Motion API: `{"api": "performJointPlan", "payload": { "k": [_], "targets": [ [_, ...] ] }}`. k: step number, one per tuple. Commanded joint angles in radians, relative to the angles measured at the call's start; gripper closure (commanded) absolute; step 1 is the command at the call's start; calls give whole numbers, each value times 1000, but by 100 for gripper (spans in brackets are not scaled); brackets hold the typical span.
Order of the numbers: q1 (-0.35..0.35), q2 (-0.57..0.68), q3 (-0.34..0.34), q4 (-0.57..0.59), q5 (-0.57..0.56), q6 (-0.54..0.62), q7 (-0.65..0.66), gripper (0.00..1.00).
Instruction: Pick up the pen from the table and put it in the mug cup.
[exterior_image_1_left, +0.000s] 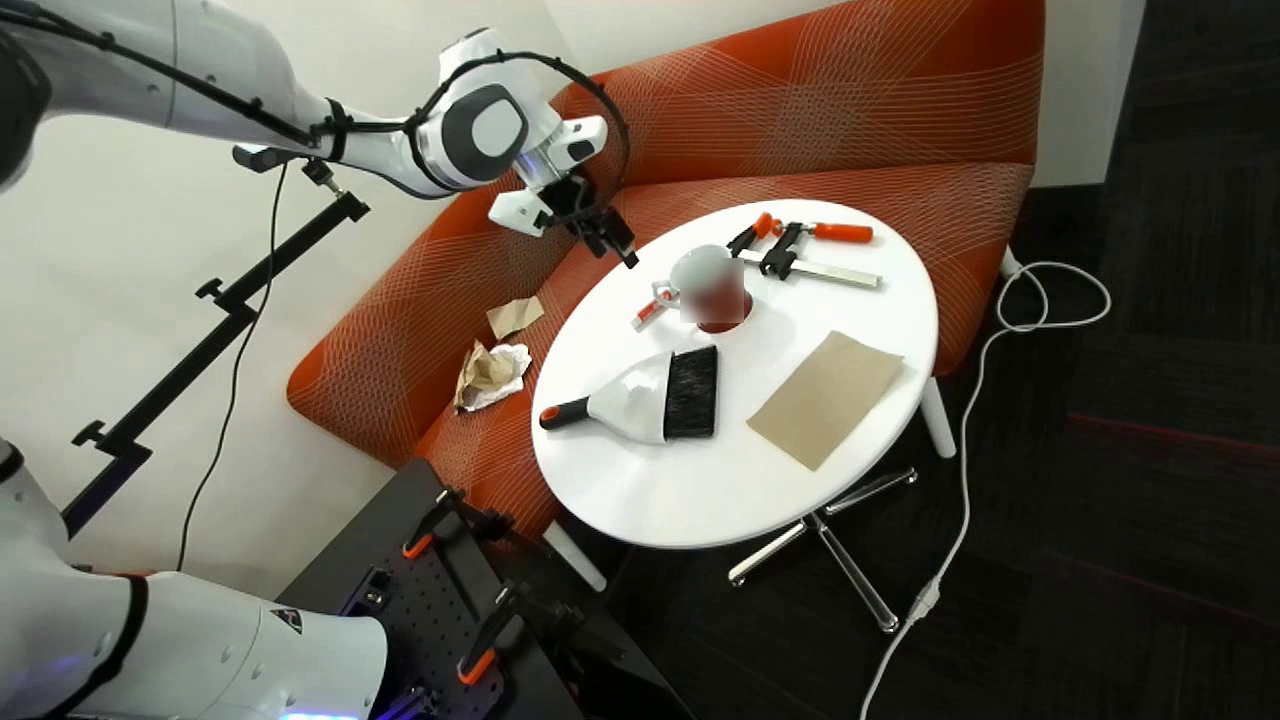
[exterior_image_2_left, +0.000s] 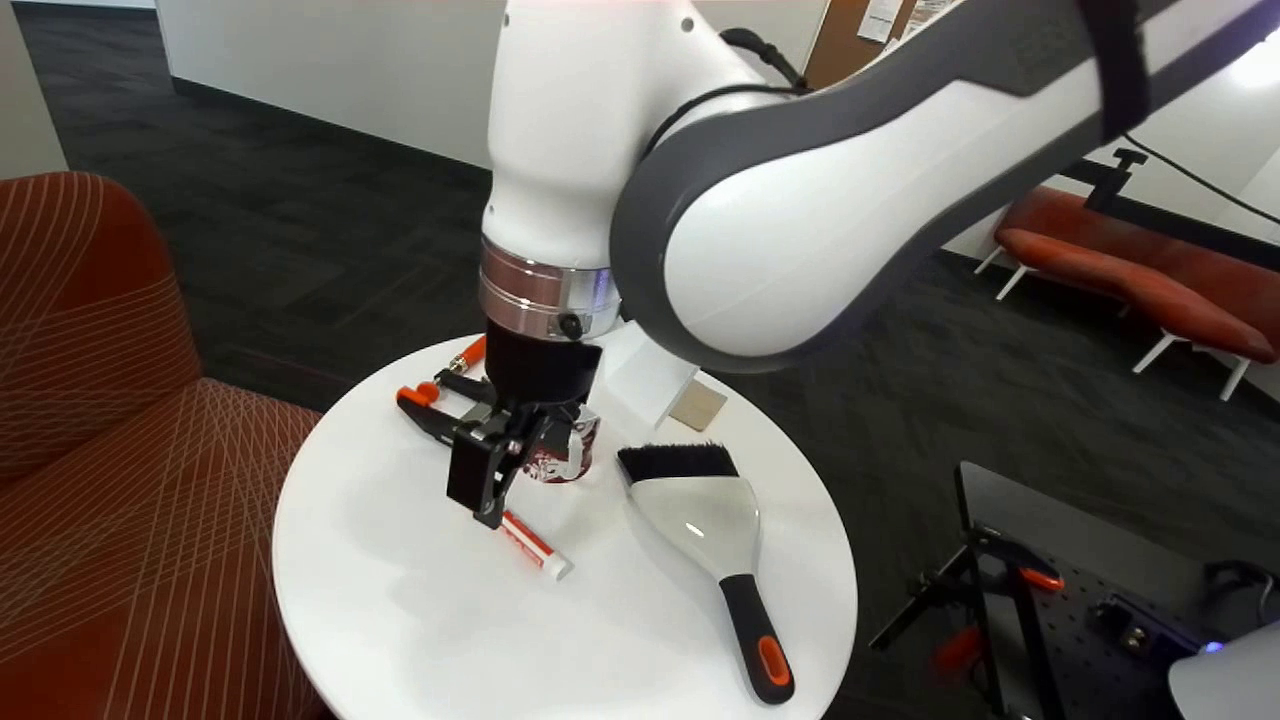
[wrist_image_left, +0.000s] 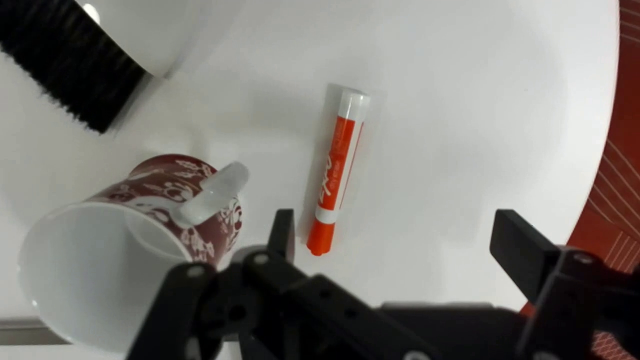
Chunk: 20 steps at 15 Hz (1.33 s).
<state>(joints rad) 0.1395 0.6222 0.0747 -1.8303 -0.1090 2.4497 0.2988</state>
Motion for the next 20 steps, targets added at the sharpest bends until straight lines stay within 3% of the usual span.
{"api": "performJointPlan", "payload": {
  "k": [1, 11, 20],
  "targets": [
    [25, 81, -25, 106, 21, -37, -30, 0],
    [15, 229, -33, 255, 56, -95, -39, 0],
    [-2, 276, -28, 302, 100, -103, -57, 0]
  ]
}}
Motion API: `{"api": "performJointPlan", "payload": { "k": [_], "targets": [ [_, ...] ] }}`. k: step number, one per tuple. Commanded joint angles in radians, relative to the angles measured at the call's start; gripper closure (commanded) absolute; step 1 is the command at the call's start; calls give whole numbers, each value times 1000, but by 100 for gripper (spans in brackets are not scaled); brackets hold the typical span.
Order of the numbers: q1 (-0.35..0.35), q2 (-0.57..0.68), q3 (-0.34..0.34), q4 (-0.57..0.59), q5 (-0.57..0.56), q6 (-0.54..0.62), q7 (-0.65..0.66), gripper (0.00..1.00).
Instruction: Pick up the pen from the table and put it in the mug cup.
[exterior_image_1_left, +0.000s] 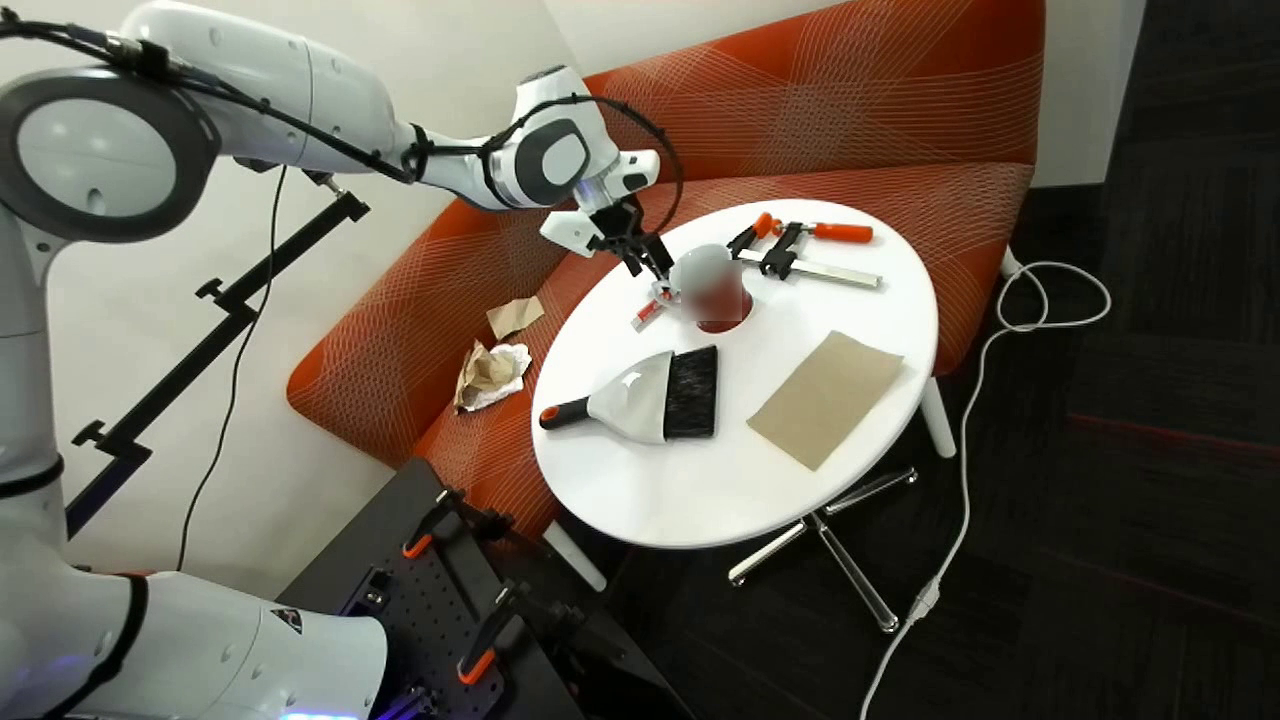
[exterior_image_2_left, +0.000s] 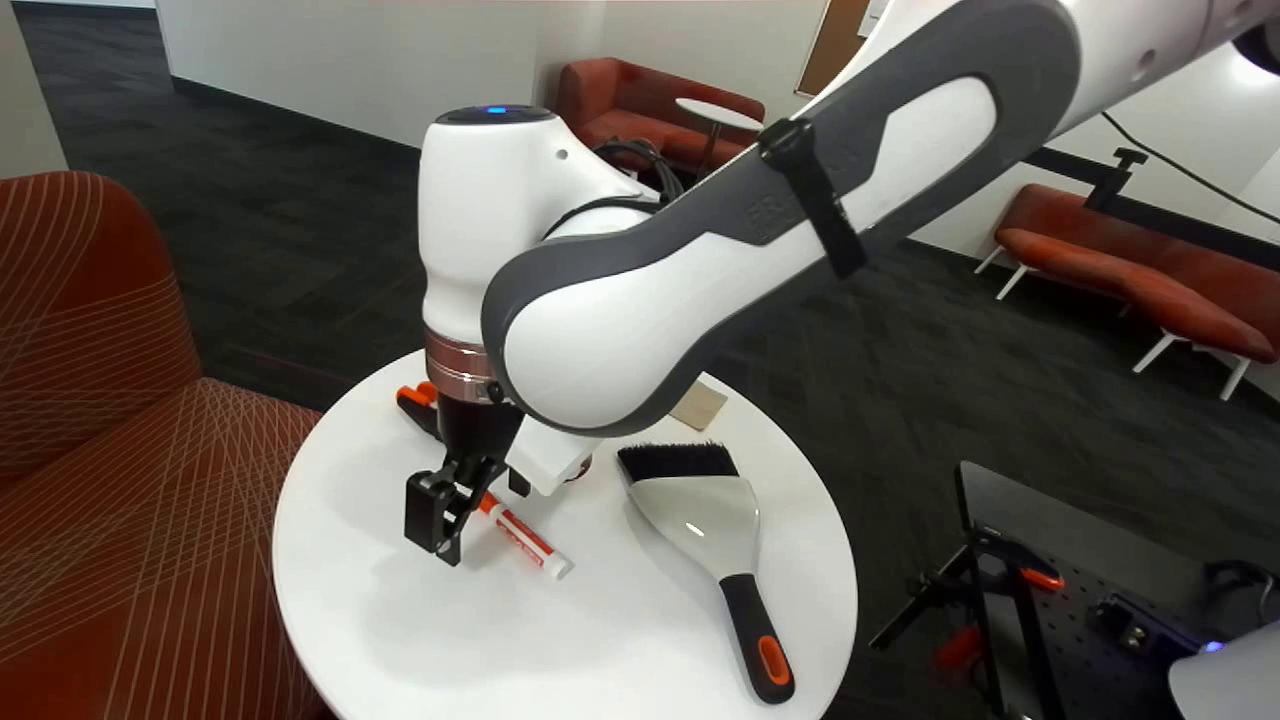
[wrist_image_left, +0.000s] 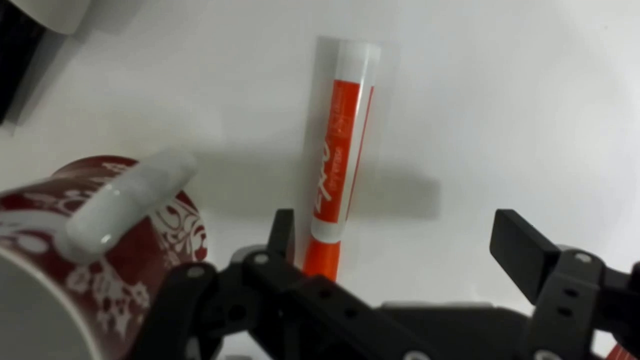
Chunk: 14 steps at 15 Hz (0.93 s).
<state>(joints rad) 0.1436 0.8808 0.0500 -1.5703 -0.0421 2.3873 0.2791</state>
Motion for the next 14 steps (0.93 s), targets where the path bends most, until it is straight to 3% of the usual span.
{"api": "performJointPlan", "payload": {
  "k": [1, 4, 5, 7, 14],
  "targets": [
    [-8, 20, -3, 44, 39, -40, -38, 0],
    [-14, 27, -3, 49, 48, -43, -40, 0],
    [-15, 28, -4, 50, 49, -43, -41, 25],
    [-14, 32, -5, 53, 48, -43, -42, 34],
    [-19, 37, -1, 57, 51, -40, -55, 88]
  ]
}}
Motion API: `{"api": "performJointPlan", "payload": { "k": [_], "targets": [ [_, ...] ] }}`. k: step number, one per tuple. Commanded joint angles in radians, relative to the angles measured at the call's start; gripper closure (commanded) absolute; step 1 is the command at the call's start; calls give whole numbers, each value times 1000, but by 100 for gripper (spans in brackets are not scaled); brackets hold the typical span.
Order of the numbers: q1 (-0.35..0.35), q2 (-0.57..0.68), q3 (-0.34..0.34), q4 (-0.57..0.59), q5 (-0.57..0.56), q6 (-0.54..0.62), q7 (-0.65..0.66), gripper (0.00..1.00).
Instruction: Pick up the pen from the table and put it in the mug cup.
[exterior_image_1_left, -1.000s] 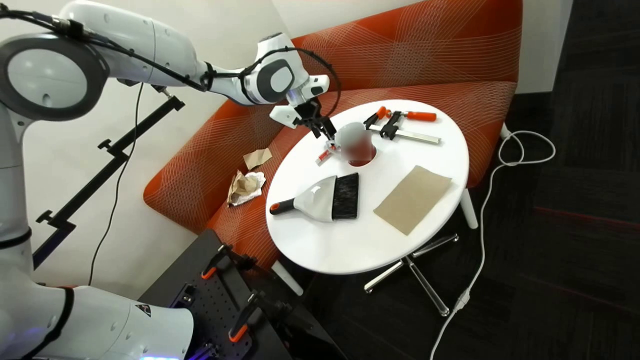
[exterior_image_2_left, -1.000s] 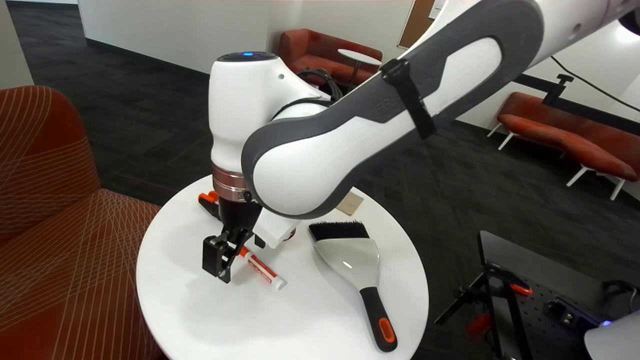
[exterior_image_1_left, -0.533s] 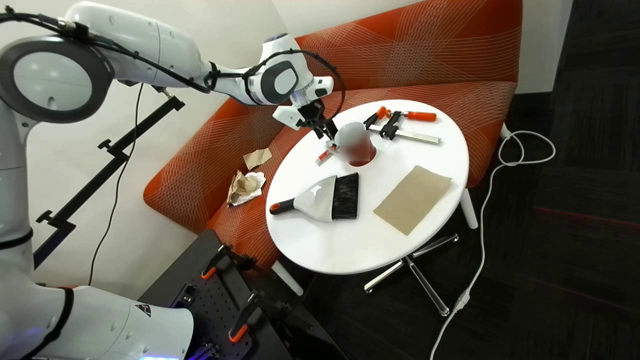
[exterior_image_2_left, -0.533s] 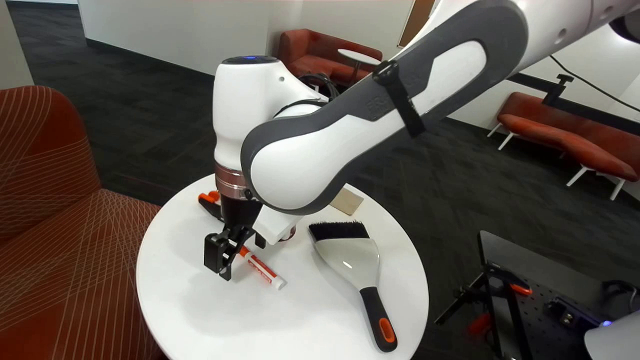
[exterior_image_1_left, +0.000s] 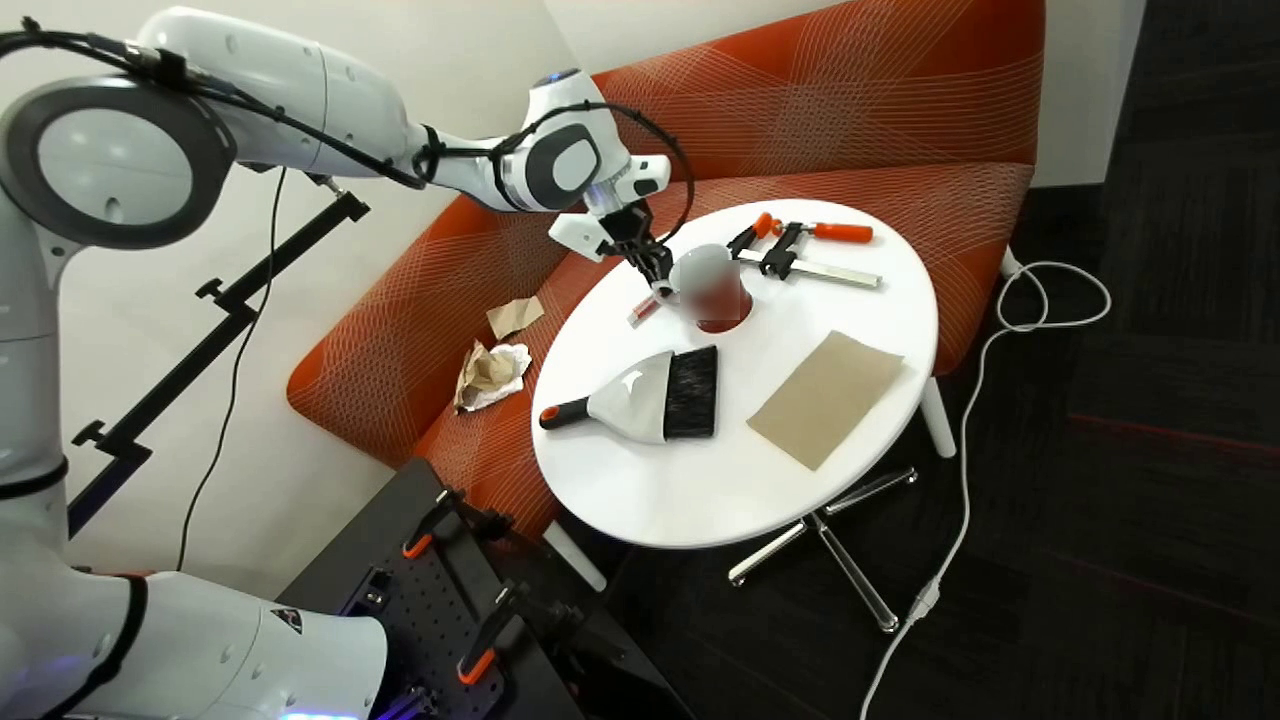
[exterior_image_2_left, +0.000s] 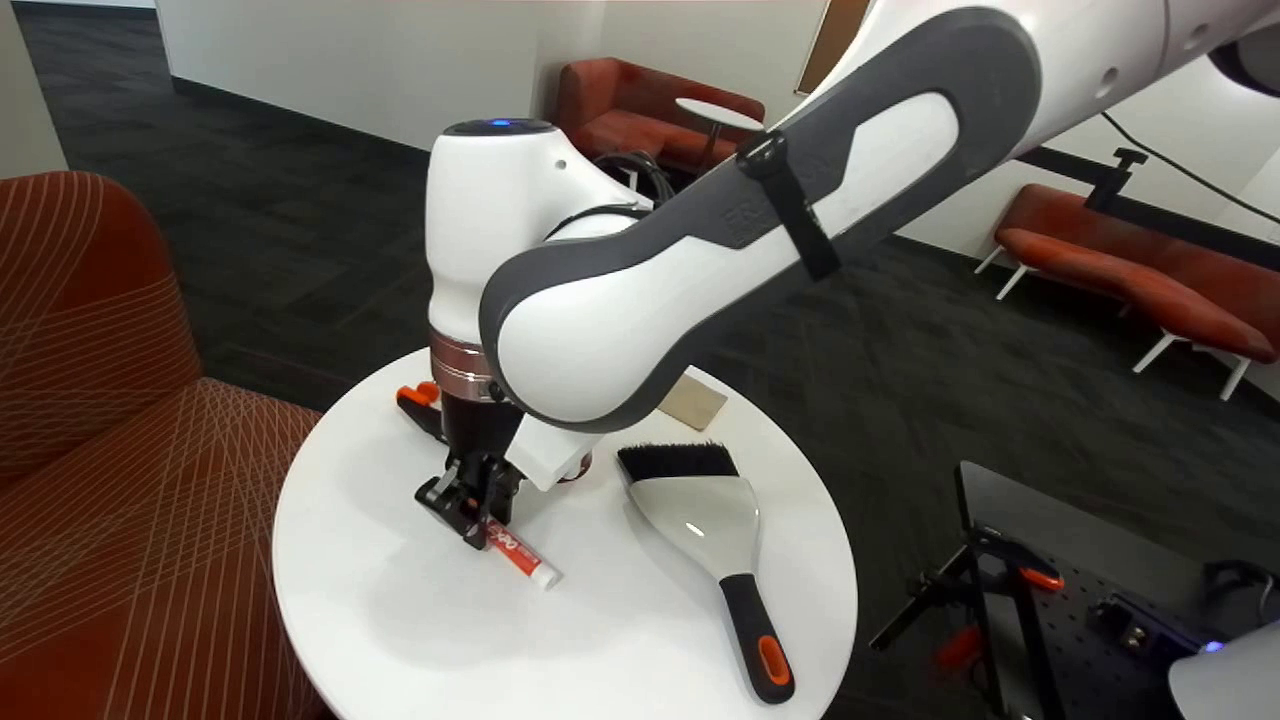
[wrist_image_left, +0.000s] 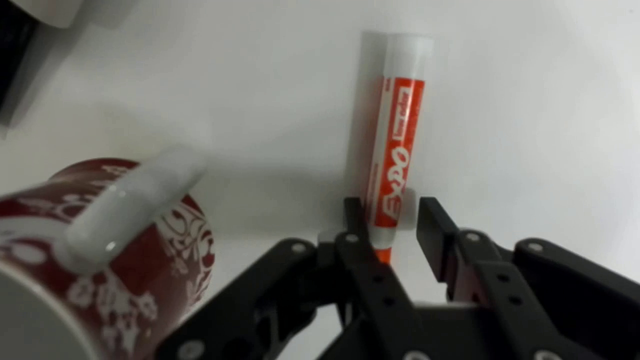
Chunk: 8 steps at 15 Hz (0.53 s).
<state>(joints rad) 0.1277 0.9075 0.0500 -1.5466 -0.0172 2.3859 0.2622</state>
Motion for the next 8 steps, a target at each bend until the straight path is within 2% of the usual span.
{"api": "performJointPlan", "payload": {
  "k": [1, 2, 4, 8],
  "targets": [
    [-3, 11, -1, 35, 27, -40, -39, 96],
    [-3, 11, -2, 36, 27, -42, -39, 98],
    [1, 4, -2, 34, 24, -47, -38, 94],
    [37, -96, -10, -46, 4, -14, -15, 94]
  ]
}}
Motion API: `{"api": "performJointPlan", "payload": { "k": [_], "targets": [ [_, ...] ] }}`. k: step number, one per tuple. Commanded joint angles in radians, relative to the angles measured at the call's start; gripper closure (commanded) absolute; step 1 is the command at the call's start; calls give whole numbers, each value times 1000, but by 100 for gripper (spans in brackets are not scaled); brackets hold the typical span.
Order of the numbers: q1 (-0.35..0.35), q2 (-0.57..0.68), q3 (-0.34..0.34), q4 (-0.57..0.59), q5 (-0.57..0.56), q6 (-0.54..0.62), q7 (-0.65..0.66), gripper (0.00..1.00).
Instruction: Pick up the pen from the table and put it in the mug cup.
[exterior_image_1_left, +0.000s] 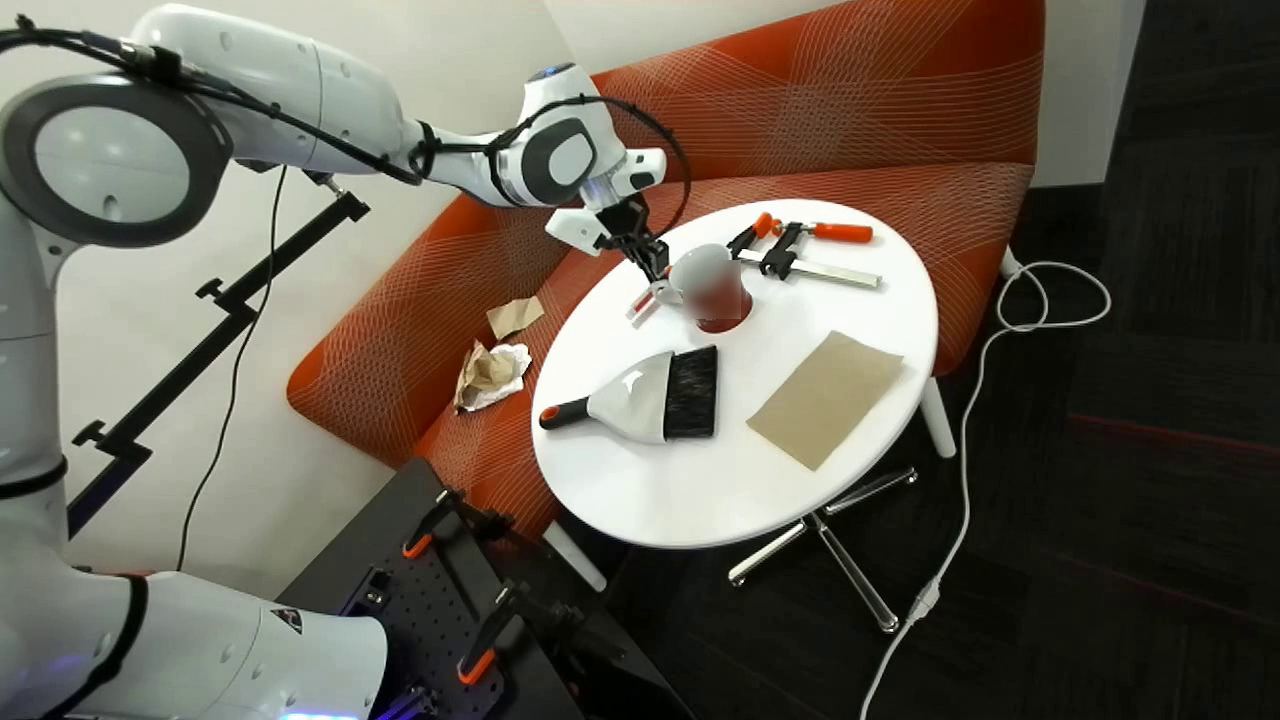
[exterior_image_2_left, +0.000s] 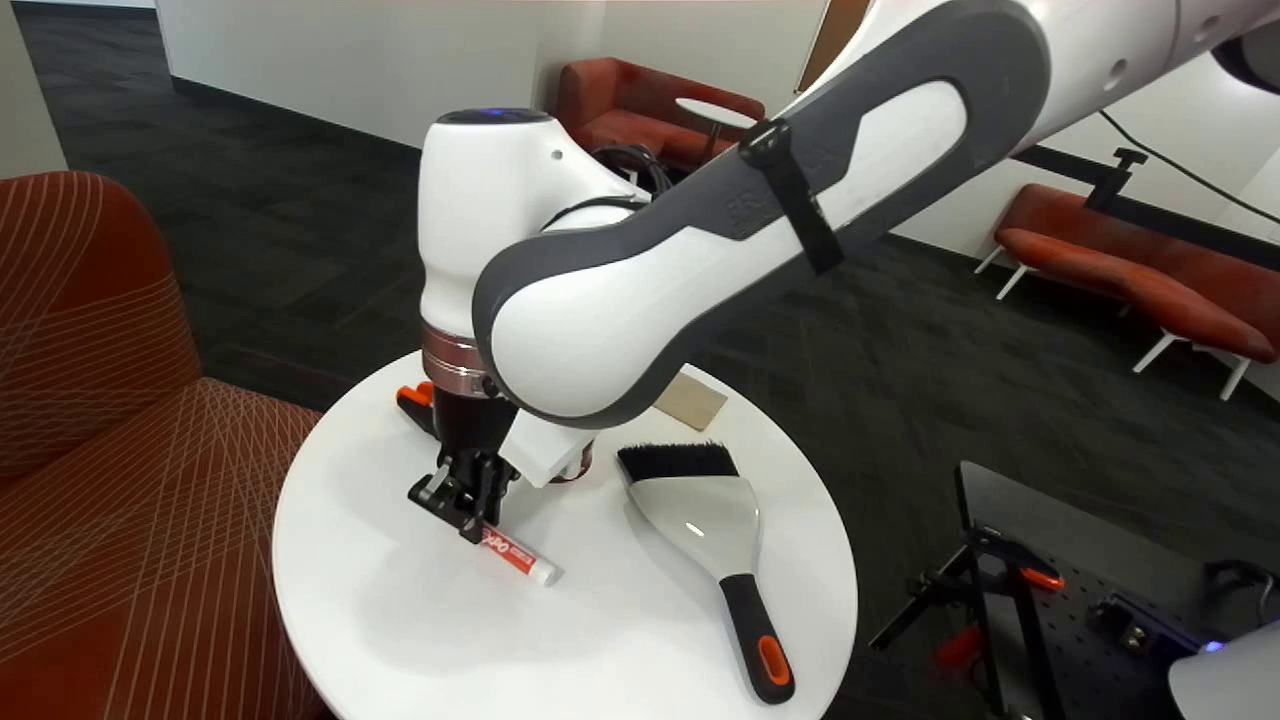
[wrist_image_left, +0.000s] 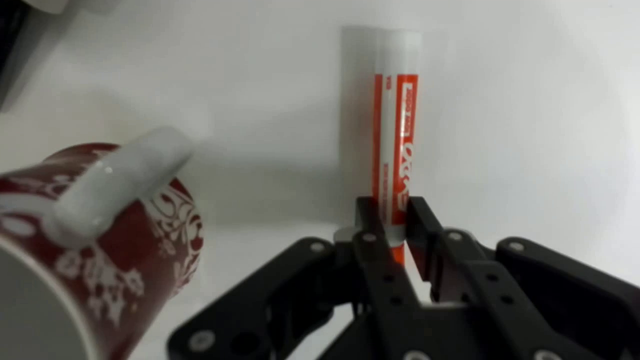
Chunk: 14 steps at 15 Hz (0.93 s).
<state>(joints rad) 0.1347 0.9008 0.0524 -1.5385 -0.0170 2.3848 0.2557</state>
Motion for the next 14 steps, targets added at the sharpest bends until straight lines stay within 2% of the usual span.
{"api": "performJointPlan", "payload": {
  "k": [1, 7, 12, 14],
  "targets": [
    [44, -127, -18, -79, -1, -8, 8, 94],
    [107, -342, -63, -213, -35, 21, 99, 93],
    [160, -505, -136, -339, -141, 28, 293, 93],
    [191, -550, -174, -379, -228, 27, 427, 94]
  ]
}}
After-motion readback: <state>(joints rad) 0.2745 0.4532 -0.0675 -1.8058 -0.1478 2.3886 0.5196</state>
